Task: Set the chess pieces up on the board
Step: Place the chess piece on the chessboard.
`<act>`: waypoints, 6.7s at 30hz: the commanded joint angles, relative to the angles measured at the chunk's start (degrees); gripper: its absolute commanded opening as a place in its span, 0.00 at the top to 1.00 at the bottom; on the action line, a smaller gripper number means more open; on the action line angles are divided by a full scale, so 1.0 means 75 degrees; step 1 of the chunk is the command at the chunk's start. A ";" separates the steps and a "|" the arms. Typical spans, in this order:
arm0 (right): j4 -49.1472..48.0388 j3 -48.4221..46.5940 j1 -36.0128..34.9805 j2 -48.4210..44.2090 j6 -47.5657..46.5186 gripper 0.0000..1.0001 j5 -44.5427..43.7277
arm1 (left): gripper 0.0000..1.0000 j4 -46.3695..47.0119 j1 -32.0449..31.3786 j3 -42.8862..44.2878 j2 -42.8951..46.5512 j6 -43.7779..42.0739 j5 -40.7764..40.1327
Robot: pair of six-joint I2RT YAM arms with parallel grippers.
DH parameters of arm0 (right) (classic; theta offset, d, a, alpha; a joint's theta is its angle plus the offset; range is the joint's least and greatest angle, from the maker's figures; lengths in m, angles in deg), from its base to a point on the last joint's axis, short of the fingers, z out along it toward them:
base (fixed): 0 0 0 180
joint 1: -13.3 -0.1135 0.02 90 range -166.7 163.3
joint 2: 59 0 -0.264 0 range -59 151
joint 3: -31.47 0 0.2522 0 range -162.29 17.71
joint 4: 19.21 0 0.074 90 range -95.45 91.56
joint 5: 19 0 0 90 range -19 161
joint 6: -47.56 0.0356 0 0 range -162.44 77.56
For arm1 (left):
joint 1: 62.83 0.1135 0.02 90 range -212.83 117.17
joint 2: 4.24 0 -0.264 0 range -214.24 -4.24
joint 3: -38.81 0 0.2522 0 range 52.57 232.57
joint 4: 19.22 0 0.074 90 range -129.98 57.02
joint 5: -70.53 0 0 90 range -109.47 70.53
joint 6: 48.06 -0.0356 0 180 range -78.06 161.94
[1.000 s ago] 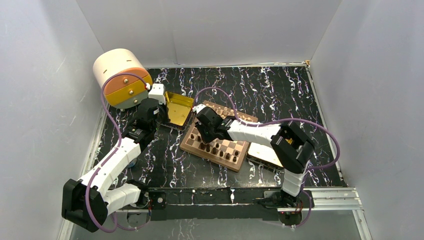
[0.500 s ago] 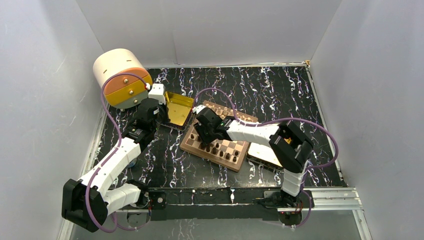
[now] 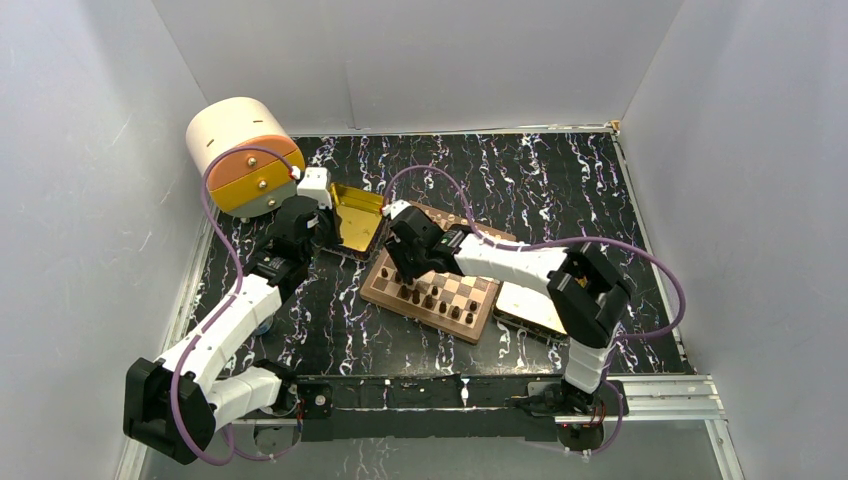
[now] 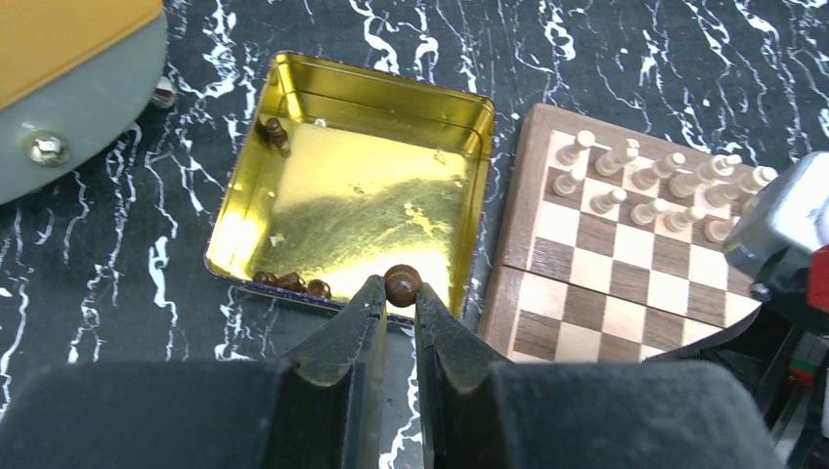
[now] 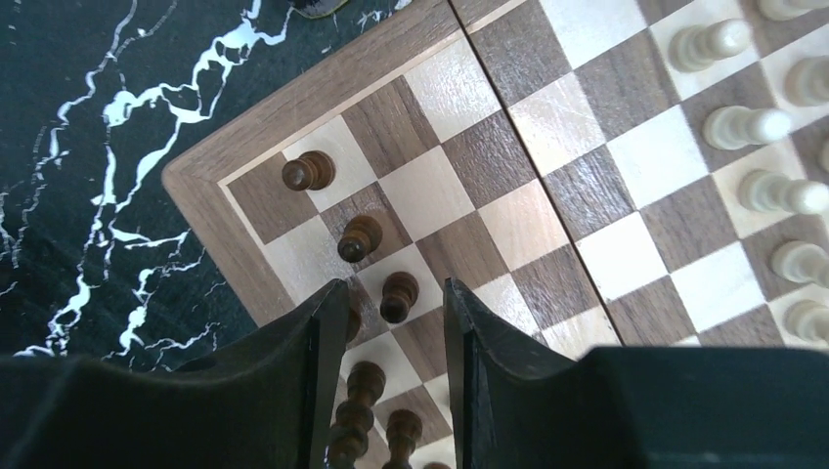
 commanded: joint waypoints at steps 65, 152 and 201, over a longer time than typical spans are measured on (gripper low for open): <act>-0.6061 0.3186 0.0000 -0.4710 -0.5578 1.00 0.1047 | 0.78 0.2330 -0.0061 0.0985 -0.0932 0.5783 0.7243; -0.0217 0.4248 0.0040 -0.9019 0.0701 0.01 -0.3487 | 1.00 -0.0734 -0.3401 0.1413 -0.3482 0.0787 0.1374; -0.0481 0.4329 0.0037 -0.8691 0.0429 0.01 -0.3541 | 0.80 -0.0607 -0.3414 0.1341 -0.3857 0.0711 0.1484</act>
